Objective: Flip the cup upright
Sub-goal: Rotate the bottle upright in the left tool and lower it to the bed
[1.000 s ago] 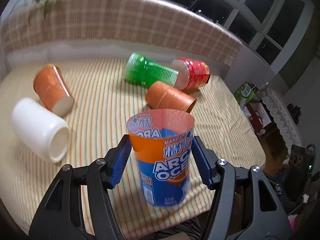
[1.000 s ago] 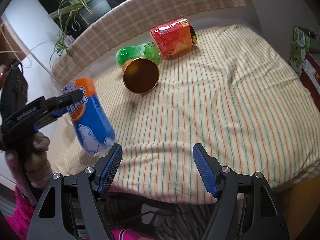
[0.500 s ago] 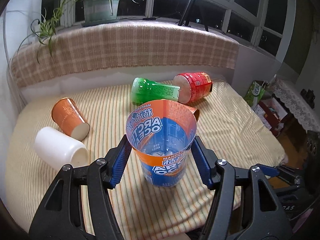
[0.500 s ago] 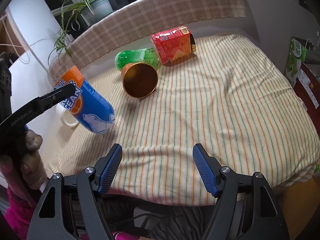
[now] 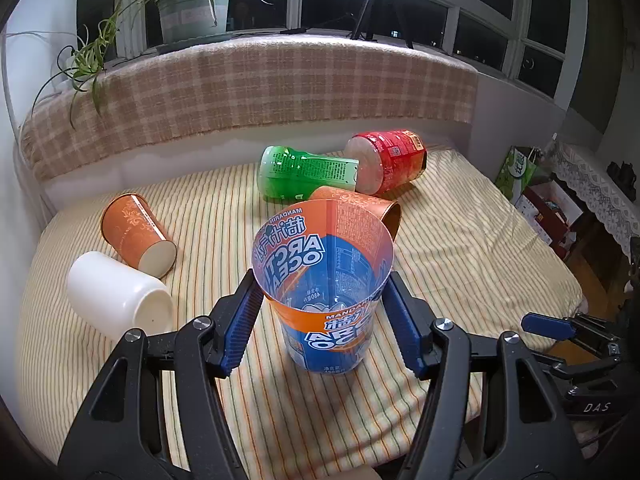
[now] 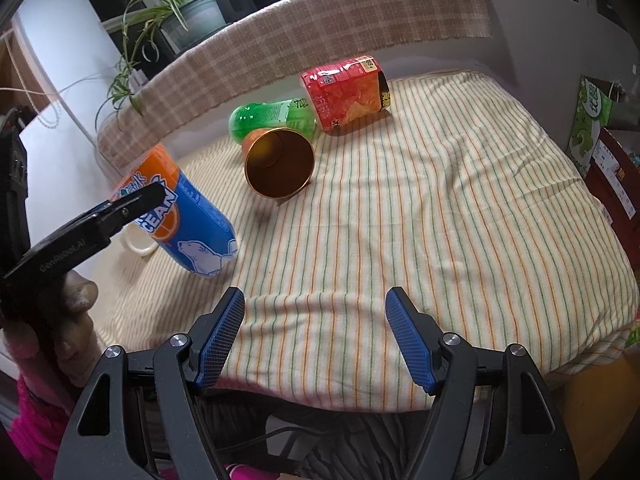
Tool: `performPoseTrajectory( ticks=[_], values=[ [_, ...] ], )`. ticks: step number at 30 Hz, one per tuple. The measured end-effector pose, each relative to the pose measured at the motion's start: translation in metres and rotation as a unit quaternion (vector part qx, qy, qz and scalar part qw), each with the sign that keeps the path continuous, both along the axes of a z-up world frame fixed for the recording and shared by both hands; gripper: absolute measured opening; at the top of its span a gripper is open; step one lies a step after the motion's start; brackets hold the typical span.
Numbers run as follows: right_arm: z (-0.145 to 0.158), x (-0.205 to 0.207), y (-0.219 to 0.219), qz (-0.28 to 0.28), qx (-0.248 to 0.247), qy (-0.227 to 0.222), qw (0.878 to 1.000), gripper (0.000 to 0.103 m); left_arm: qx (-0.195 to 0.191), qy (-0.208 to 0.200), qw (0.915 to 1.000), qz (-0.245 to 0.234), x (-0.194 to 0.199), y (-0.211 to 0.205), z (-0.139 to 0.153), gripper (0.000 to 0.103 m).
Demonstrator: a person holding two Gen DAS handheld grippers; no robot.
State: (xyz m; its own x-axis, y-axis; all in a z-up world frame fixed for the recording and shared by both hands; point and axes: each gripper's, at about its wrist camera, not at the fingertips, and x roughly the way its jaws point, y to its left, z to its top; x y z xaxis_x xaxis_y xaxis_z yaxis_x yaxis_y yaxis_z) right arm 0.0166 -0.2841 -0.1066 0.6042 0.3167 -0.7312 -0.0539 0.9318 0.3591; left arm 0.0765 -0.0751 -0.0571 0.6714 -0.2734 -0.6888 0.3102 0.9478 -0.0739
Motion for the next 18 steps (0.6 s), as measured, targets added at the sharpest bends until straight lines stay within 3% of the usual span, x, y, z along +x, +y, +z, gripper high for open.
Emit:
performPoseTrajectory(
  ticks=[18],
  values=[
    [0.0018, -0.0004, -0.0002, -0.002, -0.003, -0.003, 1.000, 0.073, -0.019, 0.013, 0.9995, -0.022, -0.0004, -0.0005, -0.0023, 0.066]
  ],
)
